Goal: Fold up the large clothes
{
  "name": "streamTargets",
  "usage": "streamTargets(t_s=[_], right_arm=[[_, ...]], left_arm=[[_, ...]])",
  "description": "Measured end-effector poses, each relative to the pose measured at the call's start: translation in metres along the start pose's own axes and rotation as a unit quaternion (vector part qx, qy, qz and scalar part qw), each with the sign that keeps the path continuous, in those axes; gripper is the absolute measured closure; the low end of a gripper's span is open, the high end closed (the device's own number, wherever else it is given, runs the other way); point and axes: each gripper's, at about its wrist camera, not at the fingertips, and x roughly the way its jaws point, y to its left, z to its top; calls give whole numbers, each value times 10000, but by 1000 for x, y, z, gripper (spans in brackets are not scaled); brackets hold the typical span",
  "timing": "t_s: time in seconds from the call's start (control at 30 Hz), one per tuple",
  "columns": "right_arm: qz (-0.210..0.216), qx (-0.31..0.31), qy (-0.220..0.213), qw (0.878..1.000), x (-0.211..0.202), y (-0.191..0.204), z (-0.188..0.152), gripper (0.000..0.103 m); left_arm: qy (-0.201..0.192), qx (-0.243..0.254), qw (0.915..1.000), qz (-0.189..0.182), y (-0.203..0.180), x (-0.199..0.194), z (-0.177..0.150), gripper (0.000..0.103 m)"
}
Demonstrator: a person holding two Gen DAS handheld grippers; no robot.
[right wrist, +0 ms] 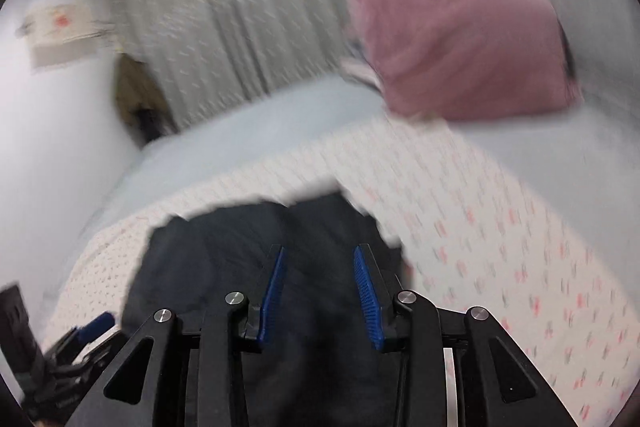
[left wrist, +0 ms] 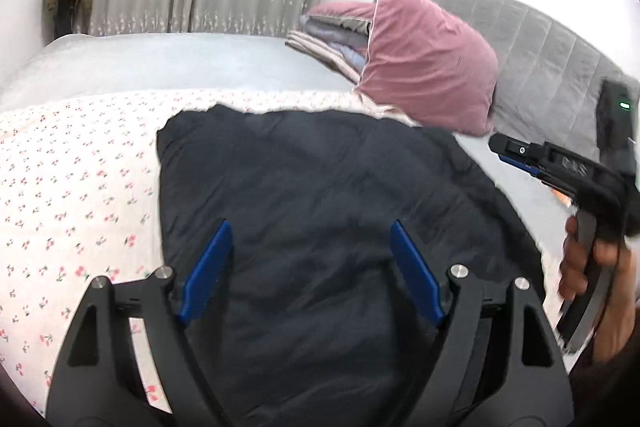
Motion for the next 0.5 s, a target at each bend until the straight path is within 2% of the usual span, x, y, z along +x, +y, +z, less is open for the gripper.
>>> streamTargets(t_s=[0.07, 0.1, 0.13, 0.2, 0.23, 0.33, 0.37, 0.43, 0.47, 0.5], right_arm=[[306, -342, -66, 9989, 2, 28, -1, 53], [556, -518, 104, 9971, 15, 44, -4, 48], [668, -628, 255, 9955, 28, 52, -8, 48], [439, -853, 665, 9932, 63, 56, -13, 48], [215, -881, 849, 9923, 81, 48, -15, 48], [-12, -503, 800, 9955, 88, 4, -9, 48], [-154, -333, 816, 9960, 88, -11, -7, 48], [-531, 63, 934, 9942, 83, -46, -2, 47], [-425, 275, 1010, 9936, 78, -60, 0, 45], [-119, 543, 1071, 9927, 70, -74, 2, 42]], left_arm=[[72, -53, 10000, -39, -4, 11, 2, 22], [113, -31, 9999, -46, -5, 17, 1, 22], [32, 35, 9999, 106, -6, 25, -2, 21], [106, 215, 9993, 269, -3, 33, -8, 19], [109, 271, 9989, 368, 0, 34, -8, 18], [175, 293, 9960, 825, 25, 27, -6, 10], [206, 201, 9959, 856, 35, 24, -5, 10], [344, -264, 9965, 714, 60, 15, -4, 10], [432, -558, 9958, 591, 71, 10, -3, 10], [482, -814, 9945, 444, 79, 7, -3, 10]])
